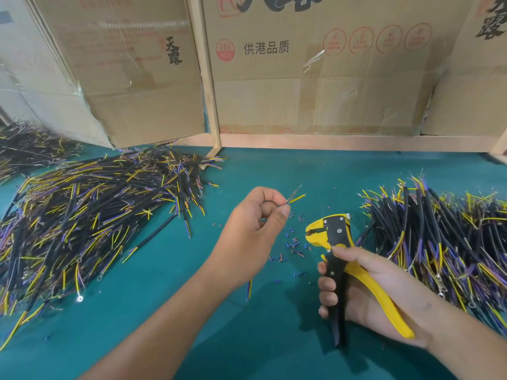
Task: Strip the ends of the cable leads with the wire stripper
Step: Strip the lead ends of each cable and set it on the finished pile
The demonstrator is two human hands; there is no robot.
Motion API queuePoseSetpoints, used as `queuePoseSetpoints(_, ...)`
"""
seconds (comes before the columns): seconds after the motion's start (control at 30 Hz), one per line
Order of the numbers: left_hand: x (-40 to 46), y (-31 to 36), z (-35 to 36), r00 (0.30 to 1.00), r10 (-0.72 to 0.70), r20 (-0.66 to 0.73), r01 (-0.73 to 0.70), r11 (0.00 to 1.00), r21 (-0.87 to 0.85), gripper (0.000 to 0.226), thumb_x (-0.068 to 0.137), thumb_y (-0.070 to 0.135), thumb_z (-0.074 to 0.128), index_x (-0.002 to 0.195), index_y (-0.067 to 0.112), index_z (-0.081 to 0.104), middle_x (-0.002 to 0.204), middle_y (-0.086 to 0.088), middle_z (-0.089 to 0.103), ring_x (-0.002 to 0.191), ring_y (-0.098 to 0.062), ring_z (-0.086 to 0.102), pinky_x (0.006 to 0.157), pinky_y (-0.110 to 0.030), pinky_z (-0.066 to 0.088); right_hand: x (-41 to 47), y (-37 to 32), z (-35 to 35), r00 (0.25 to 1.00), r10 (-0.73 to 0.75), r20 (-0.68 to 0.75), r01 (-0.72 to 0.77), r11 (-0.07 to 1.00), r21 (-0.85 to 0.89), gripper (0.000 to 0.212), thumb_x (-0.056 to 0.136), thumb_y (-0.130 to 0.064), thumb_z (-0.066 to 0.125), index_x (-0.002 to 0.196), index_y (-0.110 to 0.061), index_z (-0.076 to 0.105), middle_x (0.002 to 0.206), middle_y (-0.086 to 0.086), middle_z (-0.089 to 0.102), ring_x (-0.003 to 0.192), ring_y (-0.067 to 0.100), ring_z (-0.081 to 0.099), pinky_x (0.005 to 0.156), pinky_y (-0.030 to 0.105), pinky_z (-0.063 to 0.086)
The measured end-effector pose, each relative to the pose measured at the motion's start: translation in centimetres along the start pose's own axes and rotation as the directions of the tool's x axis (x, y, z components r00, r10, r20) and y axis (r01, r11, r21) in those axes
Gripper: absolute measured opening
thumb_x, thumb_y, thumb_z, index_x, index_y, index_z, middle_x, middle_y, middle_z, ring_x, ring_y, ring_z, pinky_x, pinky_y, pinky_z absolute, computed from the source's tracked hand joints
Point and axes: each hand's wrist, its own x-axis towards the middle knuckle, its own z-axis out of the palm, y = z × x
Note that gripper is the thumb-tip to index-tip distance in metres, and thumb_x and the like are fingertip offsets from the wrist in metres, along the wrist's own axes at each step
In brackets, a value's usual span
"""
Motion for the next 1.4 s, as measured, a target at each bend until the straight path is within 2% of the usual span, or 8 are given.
queuePoseSetpoints(0.1, -0.1, 0.1, -0.1, 0.999, 0.04, 0.013, -0.04, 0.999, 0.003, 0.007, 0.096, 0.036, 0.052, 0.089, 0.035, 0.053, 0.067, 0.0, 0.036, 0.047, -0.01, 0.023, 0.043, -0.022, 0.024, 0.2, 0.1, -0.6, 0.998, 0.011, 0.058, -0.011, 1.0, 0.005, 0.045, 0.052, -0.029, 0.093, 0.077, -0.003, 0.066, 0.068, 0.012, 0.045, 0.055, 0.028, 0.046, 0.062, 0.044, 0.052)
queuePoseSetpoints(0.47, -0.2, 0.1, -0.1, 0.989, 0.119, 0.086, -0.12, 0.993, 0.008, 0.007, 0.104, 0.027, 0.045, 0.103, 0.031, 0.05, 0.07, 0.002, 0.034, 0.051, -0.011, 0.025, 0.044, -0.021, 0.026, 0.6, 0.2, -1.6, 0.994, 0.017, 0.11, -0.016, 1.0, -0.006, 0.043, 0.057, -0.032, 0.092, 0.079, -0.003, 0.069, 0.071, 0.012, 0.047, 0.058, 0.029, 0.048, 0.065, 0.048, 0.052)
queuePoseSetpoints(0.63, -0.5, 0.6, 0.0, 0.991, 0.099, 0.091, -0.095, 0.994, -0.05, 0.014, 0.101, 0.022, 0.048, 0.098, 0.034, 0.055, 0.068, 0.003, 0.046, 0.046, -0.006, 0.031, 0.044, -0.015, 0.029, 0.3, 0.2, -1.1, 0.997, 0.016, 0.079, -0.016, 1.0, 0.0, 0.044, 0.054, -0.03, 0.092, 0.077, -0.002, 0.068, 0.069, 0.013, 0.046, 0.056, 0.028, 0.047, 0.062, 0.046, 0.052)
queuePoseSetpoints(0.83, -0.3, 1.2, 0.1, 0.999, 0.03, 0.02, -0.027, 0.989, -0.146, 0.019, 0.093, 0.019, 0.049, 0.081, 0.031, 0.058, 0.059, 0.006, 0.046, 0.044, -0.002, 0.032, 0.043, -0.01, 0.027, 0.0, 0.0, -0.1, 1.0, -0.005, 0.007, 0.005, 1.0, 0.007, 0.033, 0.064, -0.033, 0.072, 0.074, -0.003, 0.062, 0.066, 0.011, 0.043, 0.052, 0.027, 0.044, 0.058, 0.042, 0.05)
queuePoseSetpoints(0.93, -0.4, 1.3, 0.1, 1.0, 0.02, -0.003, -0.02, 0.99, -0.138, 0.017, 0.091, 0.019, 0.049, 0.078, 0.027, 0.057, 0.058, 0.008, 0.044, 0.045, -0.002, 0.032, 0.044, -0.01, 0.027, 0.0, 0.0, -0.2, 1.0, -0.006, 0.024, 0.005, 1.0, 0.01, 0.029, 0.065, -0.025, 0.078, 0.075, -0.003, 0.062, 0.066, 0.012, 0.043, 0.052, 0.027, 0.044, 0.058, 0.043, 0.05)
queuePoseSetpoints(1.03, -0.5, 1.3, 0.1, 1.0, 0.03, -0.004, -0.031, 0.994, -0.108, 0.02, 0.093, 0.02, 0.05, 0.076, 0.028, 0.057, 0.059, 0.008, 0.041, 0.048, -0.004, 0.031, 0.045, -0.01, 0.027, 0.1, 0.1, -0.2, 0.999, -0.003, 0.045, 0.003, 1.0, 0.001, 0.049, 0.043, -0.028, 0.094, 0.074, -0.003, 0.065, 0.066, 0.012, 0.043, 0.052, 0.027, 0.045, 0.058, 0.044, 0.052)
queuePoseSetpoints(1.17, -0.5, 1.4, 0.2, 1.0, 0.024, -0.018, -0.026, 0.994, -0.104, 0.019, 0.095, 0.027, 0.054, 0.076, 0.027, 0.055, 0.059, 0.006, 0.036, 0.051, -0.007, 0.028, 0.046, -0.012, 0.027, 0.3, 0.1, -0.5, 0.999, 0.002, 0.038, -0.002, 1.0, 0.002, 0.033, 0.063, -0.025, 0.081, 0.077, -0.003, 0.063, 0.066, 0.012, 0.044, 0.052, 0.028, 0.046, 0.058, 0.045, 0.052)
queuePoseSetpoints(1.4, -0.5, 1.6, 0.1, 1.0, 0.024, -0.002, -0.024, 0.994, -0.106, 0.022, 0.094, 0.035, 0.053, 0.073, 0.029, 0.053, 0.057, 0.01, 0.039, 0.049, -0.005, 0.028, 0.046, -0.011, 0.026, 0.5, 0.2, -0.9, 0.997, 0.0, 0.072, 0.001, 1.0, -0.003, 0.051, 0.044, -0.031, 0.096, 0.076, -0.003, 0.067, 0.067, 0.013, 0.045, 0.054, 0.029, 0.047, 0.059, 0.047, 0.052)
